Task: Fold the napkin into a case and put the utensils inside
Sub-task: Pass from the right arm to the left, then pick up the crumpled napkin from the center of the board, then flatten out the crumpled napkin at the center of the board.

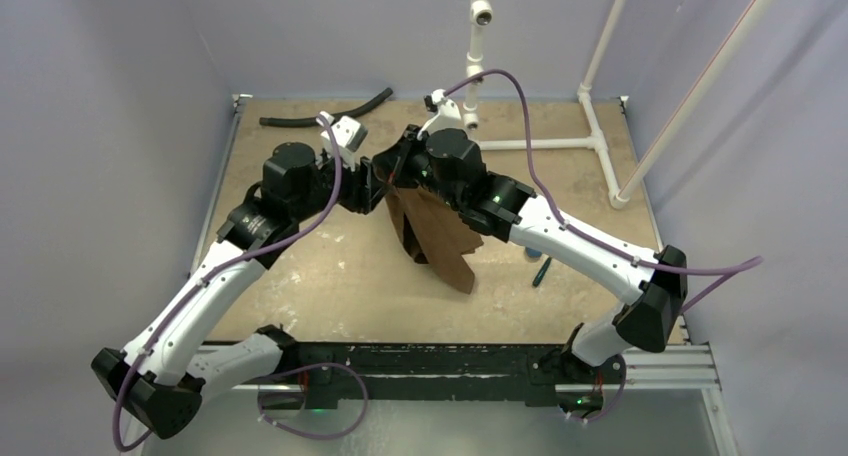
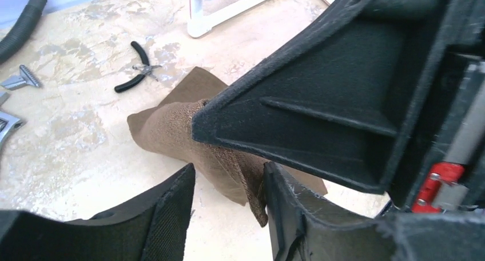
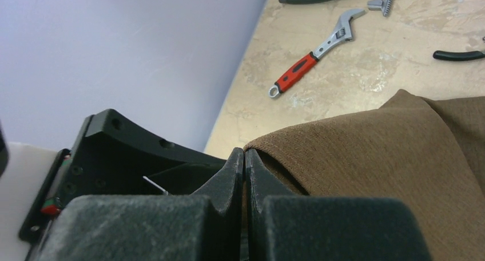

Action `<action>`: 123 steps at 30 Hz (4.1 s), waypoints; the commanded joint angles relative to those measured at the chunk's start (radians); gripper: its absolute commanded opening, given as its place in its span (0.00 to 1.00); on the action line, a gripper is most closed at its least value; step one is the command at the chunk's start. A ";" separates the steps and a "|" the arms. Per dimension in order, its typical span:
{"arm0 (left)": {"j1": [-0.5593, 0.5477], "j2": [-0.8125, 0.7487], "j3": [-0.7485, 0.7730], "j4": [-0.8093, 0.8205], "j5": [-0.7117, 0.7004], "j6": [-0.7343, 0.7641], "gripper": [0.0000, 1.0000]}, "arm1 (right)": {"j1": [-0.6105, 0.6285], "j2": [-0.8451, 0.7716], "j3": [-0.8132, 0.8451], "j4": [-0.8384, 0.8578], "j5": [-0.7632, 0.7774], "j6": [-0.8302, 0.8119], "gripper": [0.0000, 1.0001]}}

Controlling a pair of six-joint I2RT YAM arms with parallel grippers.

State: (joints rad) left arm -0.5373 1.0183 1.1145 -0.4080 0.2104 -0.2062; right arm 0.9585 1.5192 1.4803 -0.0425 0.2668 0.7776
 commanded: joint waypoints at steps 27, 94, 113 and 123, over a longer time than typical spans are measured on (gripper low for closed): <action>-0.002 -0.079 0.084 -0.138 -0.051 0.404 0.00 | -0.013 -0.330 -0.381 -0.203 -0.096 -0.401 0.98; -0.001 -0.007 0.721 -0.099 -0.446 0.717 0.00 | 0.226 -0.387 0.487 -0.391 0.487 -0.909 0.00; 0.000 -0.133 0.767 -0.419 -0.282 0.767 0.00 | 0.227 -0.586 0.348 -0.672 0.258 -0.587 0.00; -0.001 -0.215 0.311 -0.300 -0.425 0.872 0.00 | 0.226 -0.546 0.079 -0.556 0.538 -0.591 0.00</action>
State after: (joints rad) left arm -0.5400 0.8310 1.6543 -0.7975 -0.0860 0.5896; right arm 1.1873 0.9291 1.6684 -0.6933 0.5827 0.1841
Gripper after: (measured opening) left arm 0.012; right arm 0.013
